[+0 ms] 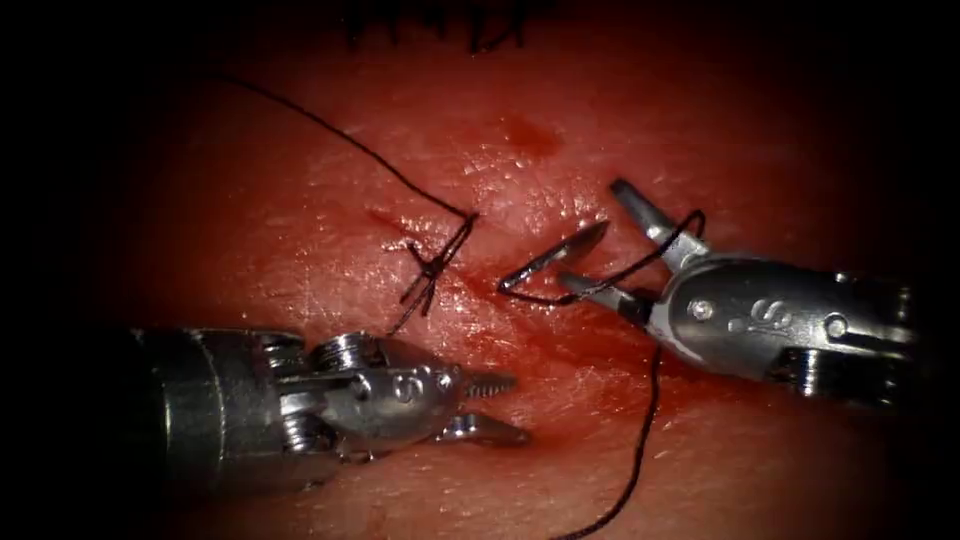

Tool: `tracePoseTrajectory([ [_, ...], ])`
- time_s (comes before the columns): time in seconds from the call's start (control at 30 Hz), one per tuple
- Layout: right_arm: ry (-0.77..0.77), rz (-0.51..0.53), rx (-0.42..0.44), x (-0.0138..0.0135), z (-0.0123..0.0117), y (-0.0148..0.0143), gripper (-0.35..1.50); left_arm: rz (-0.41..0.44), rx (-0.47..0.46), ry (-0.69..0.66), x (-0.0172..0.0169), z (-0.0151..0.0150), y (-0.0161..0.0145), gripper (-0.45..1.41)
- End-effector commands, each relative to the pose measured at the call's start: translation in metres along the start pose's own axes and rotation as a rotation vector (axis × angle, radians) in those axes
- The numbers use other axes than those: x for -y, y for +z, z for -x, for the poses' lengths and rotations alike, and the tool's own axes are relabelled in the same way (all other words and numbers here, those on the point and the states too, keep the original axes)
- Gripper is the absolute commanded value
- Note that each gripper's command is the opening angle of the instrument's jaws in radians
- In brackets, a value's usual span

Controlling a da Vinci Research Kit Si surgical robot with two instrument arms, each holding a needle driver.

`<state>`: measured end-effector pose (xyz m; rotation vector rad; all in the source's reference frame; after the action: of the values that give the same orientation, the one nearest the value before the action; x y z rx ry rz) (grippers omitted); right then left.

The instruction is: Wound Closure

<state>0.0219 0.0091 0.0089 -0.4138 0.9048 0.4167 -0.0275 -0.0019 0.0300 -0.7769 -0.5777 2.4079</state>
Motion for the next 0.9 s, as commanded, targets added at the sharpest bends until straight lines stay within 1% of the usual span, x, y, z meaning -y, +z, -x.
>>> tracePoseTrajectory([
  [0.03,-0.039,0.004,-0.024,0.0008,-0.0005,0.0005,1.36,0.001,0.0,-0.008,0.0,-0.0002,0.0008,0.17],
  [0.27,-0.247,0.005,-0.025,0.0008,-0.0012,0.0014,1.21,0.009,0.002,-0.024,0.0016,0.0002,0.0006,0.17],
  [0.3,-0.3,0.006,-0.022,0.0009,-0.0012,0.0015,1.21,0.01,0.002,-0.022,0.0018,0.0003,0.0005,0.17],
  [0.4,-0.378,0.008,-0.019,0.0011,-0.0012,0.0019,1.2,0.009,0.002,-0.023,0.0016,0.0003,0.0003,0.17],
  [0.5,-0.398,0.01,-0.018,0.0015,-0.0011,0.0021,1.18,0.009,0.002,-0.023,0.0014,0.0002,0.0003,0.17],
  [0.63,-0.421,0.017,-0.024,0.0018,-0.0013,0.0021,1.11,0.009,0.002,-0.023,0.0014,0.0002,0.0003,0.17],
  [0.7,-0.426,0.032,-0.033,0.0018,-0.0013,0.0021,1.03,0.009,0.002,-0.023,0.0014,0.0002,0.0003,0.17],
  [0.73,-0.426,0.042,-0.045,0.0018,-0.0013,0.0021,0.93,0.01,0.002,-0.023,0.0014,0.0002,0.0003,0.17],
  [0.77,-0.431,0.055,-0.054,0.0019,-0.0012,0.002,0.78,0.01,0.002,-0.023,0.0014,0.0002,0.0003,0.17],
  [0.8,-0.443,0.058,-0.053,0.0019,-0.0012,0.0019,0.46,0.01,0.002,-0.023,0.0014,0.0002,0.0003,0.17],
  [0.83,-0.45,0.048,-0.047,0.0019,-0.0011,0.0018,0.0,0.01,0.002,-0.023,0.0014,0.0001,0.0002,0.17],
  [0.87,-0.453,0.006,-0.028,0.0016,-0.0009,0.0018,-0.35,0.011,0.002,-0.024,0.0013,0.0001,0.0002,0.17],
  [0.9,-0.453,-0.001,-0.023,0.0015,-0.0009,0.0019,-0.35,0.011,0.003,-0.024,0.0013,0.0001,0.0001,0.17],
])
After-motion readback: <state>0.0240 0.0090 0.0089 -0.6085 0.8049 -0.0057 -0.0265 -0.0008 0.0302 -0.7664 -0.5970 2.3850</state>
